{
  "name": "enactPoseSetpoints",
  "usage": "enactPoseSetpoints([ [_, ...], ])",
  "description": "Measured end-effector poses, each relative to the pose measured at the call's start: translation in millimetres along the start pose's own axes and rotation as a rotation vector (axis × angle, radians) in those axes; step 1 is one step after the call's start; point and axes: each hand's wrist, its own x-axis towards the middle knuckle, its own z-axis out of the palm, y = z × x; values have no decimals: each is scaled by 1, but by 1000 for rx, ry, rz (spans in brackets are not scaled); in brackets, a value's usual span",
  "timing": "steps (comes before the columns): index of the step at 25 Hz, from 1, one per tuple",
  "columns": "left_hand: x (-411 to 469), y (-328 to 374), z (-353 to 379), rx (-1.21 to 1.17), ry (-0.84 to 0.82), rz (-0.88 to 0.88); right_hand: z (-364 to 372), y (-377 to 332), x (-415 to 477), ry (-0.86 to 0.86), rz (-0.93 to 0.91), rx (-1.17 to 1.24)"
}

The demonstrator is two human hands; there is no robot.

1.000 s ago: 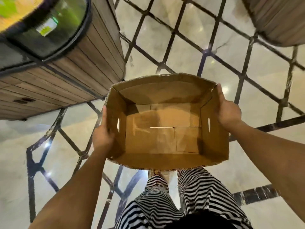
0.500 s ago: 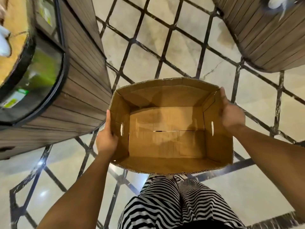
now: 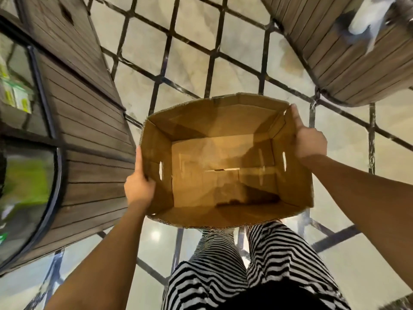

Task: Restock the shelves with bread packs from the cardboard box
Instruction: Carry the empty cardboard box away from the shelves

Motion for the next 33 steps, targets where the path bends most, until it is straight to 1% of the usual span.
enactPoseSetpoints([
  [2, 32, 29, -2, 3, -3, -24, -10, 0, 41, -3, -1, 8],
  [4, 62, 53, 2, -7, 9, -44, -23, -3, 85, -12, -42, 1],
  [7, 105, 86, 15, -27, 28, -96, -43, -8, 154, -23, -73, -61],
  [9, 133, 103, 27, -45, 45, -133, -53, -13, 201, -48, -63, -88],
  [11, 156, 117, 35, -61, 53, -154, -66, -21, 240, -68, -43, -67],
  [14, 184, 130, 36, -106, 61, -187, -84, -40, 281, -59, -127, -77],
  [16, 206, 134, 30, -132, 77, -253, -91, -65, 311, -36, -210, -110],
  [19, 241, 131, 20, -174, 68, -334, -94, -109, 359, -25, -288, -169],
  [25, 319, 129, -7, -191, 65, -426, -117, -197, 436, -74, -315, -228],
  [31, 401, 150, -42, -219, 153, -479, -156, -264, 524, -44, -413, -200],
  [33, 426, 161, -46, -250, 190, -524, -166, -289, 561, -51, -474, -207],
])
